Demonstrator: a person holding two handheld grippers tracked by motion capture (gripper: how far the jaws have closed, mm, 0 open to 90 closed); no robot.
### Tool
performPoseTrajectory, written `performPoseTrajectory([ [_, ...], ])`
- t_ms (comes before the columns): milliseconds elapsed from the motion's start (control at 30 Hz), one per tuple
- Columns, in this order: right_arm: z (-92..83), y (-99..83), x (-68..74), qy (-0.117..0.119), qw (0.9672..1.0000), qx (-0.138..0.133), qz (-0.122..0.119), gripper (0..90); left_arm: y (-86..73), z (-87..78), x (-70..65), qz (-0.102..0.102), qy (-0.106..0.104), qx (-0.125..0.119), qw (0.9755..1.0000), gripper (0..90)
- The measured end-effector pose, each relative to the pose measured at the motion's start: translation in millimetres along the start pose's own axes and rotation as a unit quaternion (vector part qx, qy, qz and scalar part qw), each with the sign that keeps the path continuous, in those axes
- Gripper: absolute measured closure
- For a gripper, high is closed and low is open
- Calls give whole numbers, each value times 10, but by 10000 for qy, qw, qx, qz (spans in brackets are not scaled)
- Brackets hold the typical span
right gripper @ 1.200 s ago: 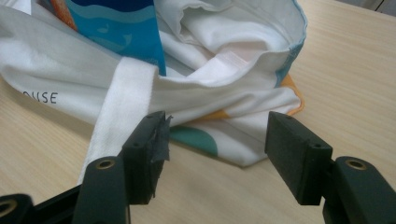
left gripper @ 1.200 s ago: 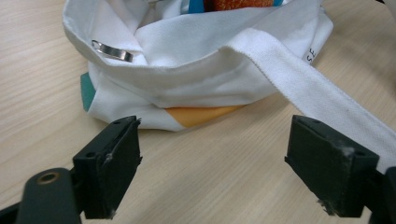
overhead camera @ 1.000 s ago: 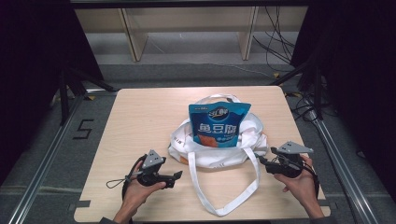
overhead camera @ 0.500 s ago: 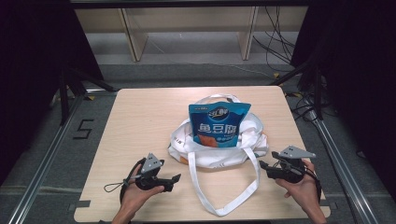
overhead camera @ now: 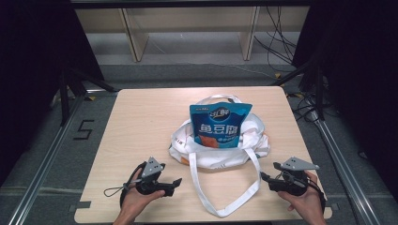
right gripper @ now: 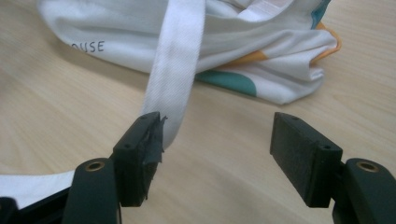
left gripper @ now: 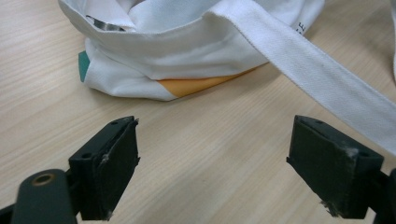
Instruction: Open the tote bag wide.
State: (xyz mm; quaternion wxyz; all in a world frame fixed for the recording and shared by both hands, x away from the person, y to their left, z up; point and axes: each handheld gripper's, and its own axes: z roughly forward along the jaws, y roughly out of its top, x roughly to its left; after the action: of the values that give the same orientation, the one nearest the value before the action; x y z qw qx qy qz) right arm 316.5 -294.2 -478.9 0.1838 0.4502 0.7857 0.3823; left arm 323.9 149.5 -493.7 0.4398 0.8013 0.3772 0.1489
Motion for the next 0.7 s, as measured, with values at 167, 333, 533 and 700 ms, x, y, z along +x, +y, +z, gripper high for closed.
performPoseTrajectory([
  [167, -37, -93, 30, 181, 9998, 51, -88, 319, -37, -27, -47, -100, -73, -16, 9999, 149],
  [333, -65, -187, 84, 247, 9994, 234, -58, 294, -73, -42, -97, 12, -112, 56, 9999, 149],
  [533, -110, -255, 95, 267, 9990, 278, -205, 272, -103, -62, -219, 27, -209, 22, 9998, 149],
  [700, -154, -307, 146, 184, 9993, 338, 41, 248, -119, -94, -220, 94, -175, 134, 9997, 149],
])
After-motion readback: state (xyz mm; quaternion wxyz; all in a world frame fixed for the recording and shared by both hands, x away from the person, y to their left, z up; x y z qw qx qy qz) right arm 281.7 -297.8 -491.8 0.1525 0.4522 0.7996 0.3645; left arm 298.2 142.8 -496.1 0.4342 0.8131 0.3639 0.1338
